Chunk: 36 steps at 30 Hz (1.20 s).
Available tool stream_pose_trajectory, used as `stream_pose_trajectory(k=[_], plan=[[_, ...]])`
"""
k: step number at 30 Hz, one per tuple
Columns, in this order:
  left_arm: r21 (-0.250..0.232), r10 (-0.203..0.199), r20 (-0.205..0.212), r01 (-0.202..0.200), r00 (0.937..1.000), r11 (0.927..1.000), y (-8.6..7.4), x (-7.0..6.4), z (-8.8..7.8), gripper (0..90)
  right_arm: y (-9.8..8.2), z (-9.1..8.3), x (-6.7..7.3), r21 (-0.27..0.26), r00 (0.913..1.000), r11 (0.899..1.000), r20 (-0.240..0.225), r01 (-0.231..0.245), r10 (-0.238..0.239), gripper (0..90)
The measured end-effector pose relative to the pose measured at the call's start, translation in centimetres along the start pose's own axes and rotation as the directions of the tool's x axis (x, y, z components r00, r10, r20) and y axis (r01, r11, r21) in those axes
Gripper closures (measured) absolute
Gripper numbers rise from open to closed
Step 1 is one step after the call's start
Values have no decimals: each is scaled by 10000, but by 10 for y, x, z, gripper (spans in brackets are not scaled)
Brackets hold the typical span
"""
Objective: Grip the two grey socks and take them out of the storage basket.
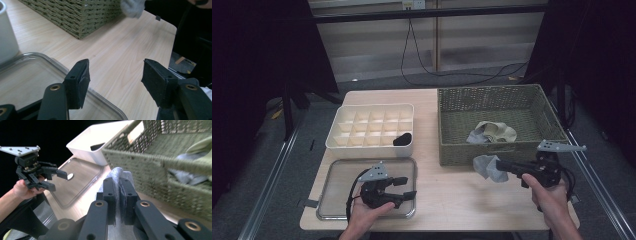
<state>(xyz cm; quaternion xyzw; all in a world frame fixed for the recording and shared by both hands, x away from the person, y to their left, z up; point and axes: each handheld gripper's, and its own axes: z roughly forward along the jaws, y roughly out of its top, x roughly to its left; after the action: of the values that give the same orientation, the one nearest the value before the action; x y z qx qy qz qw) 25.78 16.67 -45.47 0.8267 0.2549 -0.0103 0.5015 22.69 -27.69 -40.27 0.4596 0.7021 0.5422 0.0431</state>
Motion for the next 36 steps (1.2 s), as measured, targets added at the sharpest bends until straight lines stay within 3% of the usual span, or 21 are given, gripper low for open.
stream_pose_trajectory(k=[8, 19, 36], plan=[[212, -6, 135, 3, 9999, 9998, -5, -3, 5, 420, -18, 26, -2, 413, 9997, 9990, -211, -143, 152, 843], [717, 394, 401, -422, 9984, 9965, -8, -13, 20, 653, -35, 58, 11, 1059, 9967, 9944, -811, 14, 72, 827], [798, 437, 513, -477, 9977, 9957, -10, -17, 24, 632, -62, 100, 36, 2239, 9899, 9742, -1418, 294, 27, 812]])
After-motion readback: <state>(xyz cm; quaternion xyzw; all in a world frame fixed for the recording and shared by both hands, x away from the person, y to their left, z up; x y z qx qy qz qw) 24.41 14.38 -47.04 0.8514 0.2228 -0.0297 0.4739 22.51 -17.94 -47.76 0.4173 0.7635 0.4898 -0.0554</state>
